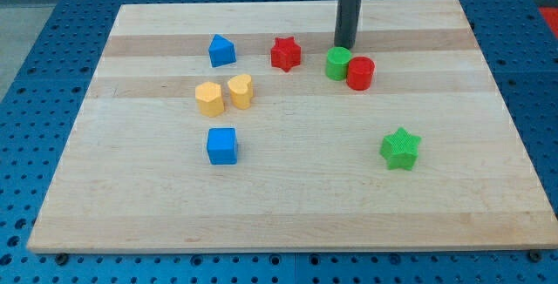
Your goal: Slide the green circle to the top left of the cube
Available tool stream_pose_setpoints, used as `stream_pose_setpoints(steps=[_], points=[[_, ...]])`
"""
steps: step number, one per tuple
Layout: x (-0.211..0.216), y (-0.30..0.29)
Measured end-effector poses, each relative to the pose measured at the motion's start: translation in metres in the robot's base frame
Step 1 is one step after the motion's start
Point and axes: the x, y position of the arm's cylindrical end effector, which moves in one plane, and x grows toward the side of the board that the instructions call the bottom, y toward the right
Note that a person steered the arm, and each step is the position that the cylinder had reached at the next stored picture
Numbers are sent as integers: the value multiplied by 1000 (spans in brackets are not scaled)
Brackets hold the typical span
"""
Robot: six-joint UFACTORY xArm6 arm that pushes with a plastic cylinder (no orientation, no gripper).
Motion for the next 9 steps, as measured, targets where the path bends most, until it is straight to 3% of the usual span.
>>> stream_pose_setpoints(steps=[2, 4, 7, 9], points=[[88, -30], [149, -101], [132, -139], [140, -195]])
